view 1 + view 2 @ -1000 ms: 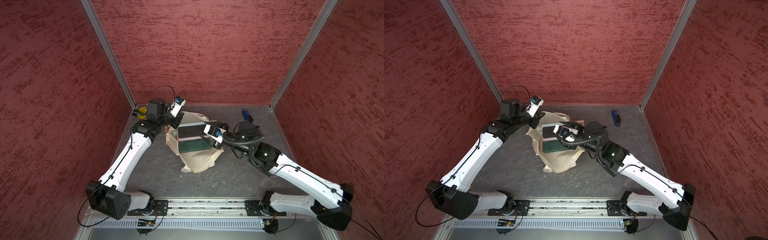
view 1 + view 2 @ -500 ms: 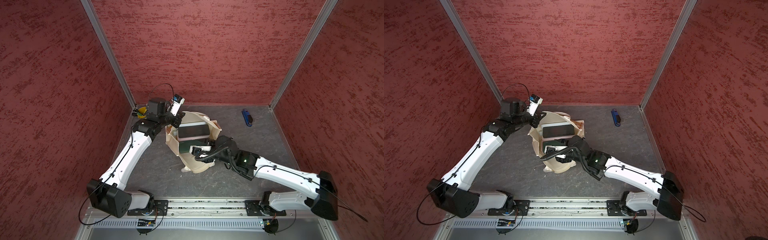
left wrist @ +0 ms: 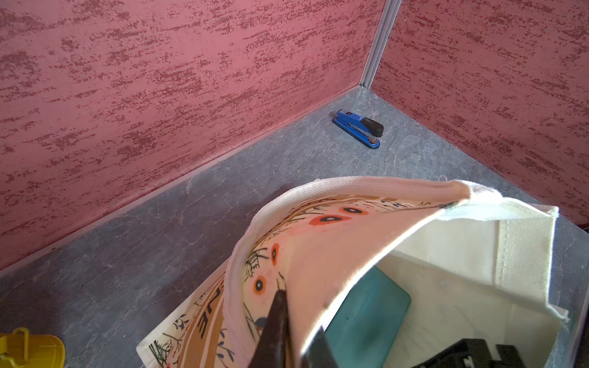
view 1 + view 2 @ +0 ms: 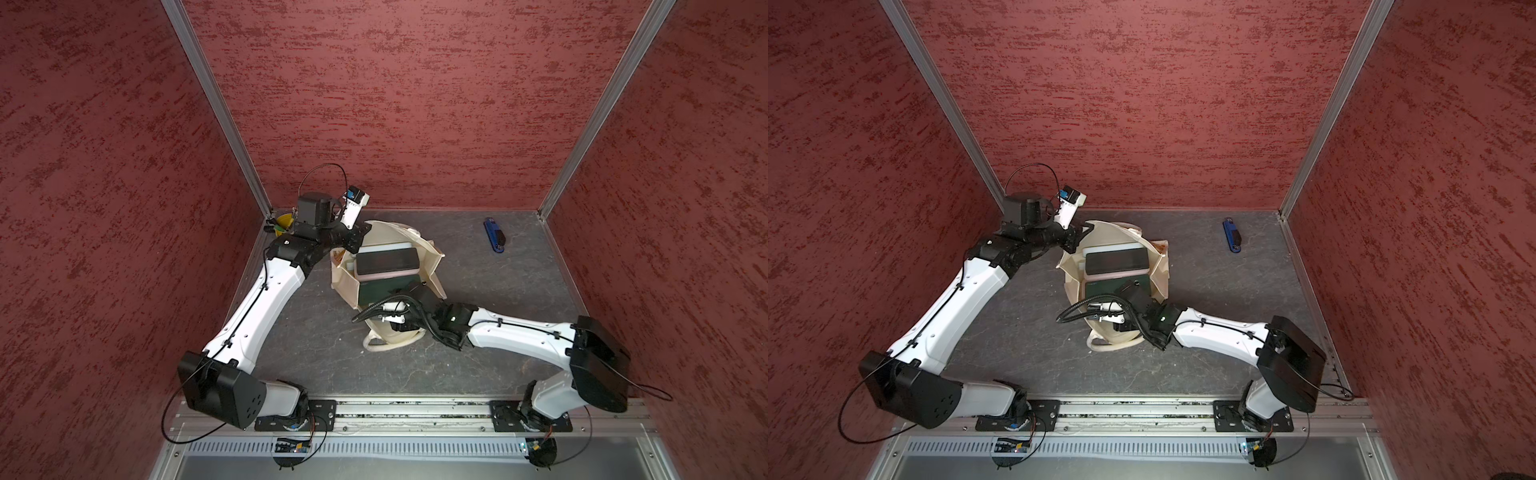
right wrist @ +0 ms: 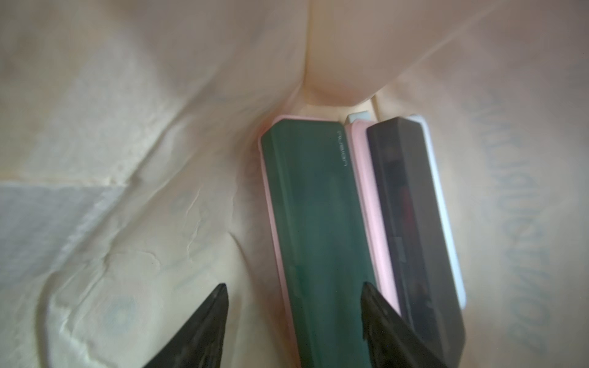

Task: Take out the pencil case from the canvas bag
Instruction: Adjust the pencil case in the canvas bag.

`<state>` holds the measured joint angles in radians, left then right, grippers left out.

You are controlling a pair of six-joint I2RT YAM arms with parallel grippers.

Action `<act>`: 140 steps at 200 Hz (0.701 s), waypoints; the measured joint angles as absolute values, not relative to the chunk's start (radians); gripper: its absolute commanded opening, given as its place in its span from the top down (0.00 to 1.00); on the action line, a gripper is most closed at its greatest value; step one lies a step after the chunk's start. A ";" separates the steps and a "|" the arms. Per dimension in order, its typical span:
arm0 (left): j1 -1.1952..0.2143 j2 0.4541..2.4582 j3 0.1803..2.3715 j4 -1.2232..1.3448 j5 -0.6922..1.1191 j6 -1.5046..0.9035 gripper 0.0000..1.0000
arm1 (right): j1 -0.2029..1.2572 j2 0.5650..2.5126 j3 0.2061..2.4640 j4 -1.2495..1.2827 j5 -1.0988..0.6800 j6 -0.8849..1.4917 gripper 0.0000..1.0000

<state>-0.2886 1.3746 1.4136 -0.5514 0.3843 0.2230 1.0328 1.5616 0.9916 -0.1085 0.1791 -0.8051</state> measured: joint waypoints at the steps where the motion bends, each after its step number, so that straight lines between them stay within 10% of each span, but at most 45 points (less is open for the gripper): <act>1: -0.289 1.375 1.414 -0.551 0.384 0.223 1.00 | 1.032 1.565 0.992 -0.109 0.180 -0.805 0.33; 140: -0.278 1.375 1.414 -0.568 0.438 0.210 1.00 | 1.018 1.732 1.073 0.023 0.324 -0.815 0.44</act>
<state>-0.2775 1.3746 1.4139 -0.5682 0.4377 0.2096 1.0180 1.7321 1.0725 0.0235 0.3237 -0.8154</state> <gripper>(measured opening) 0.091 0.585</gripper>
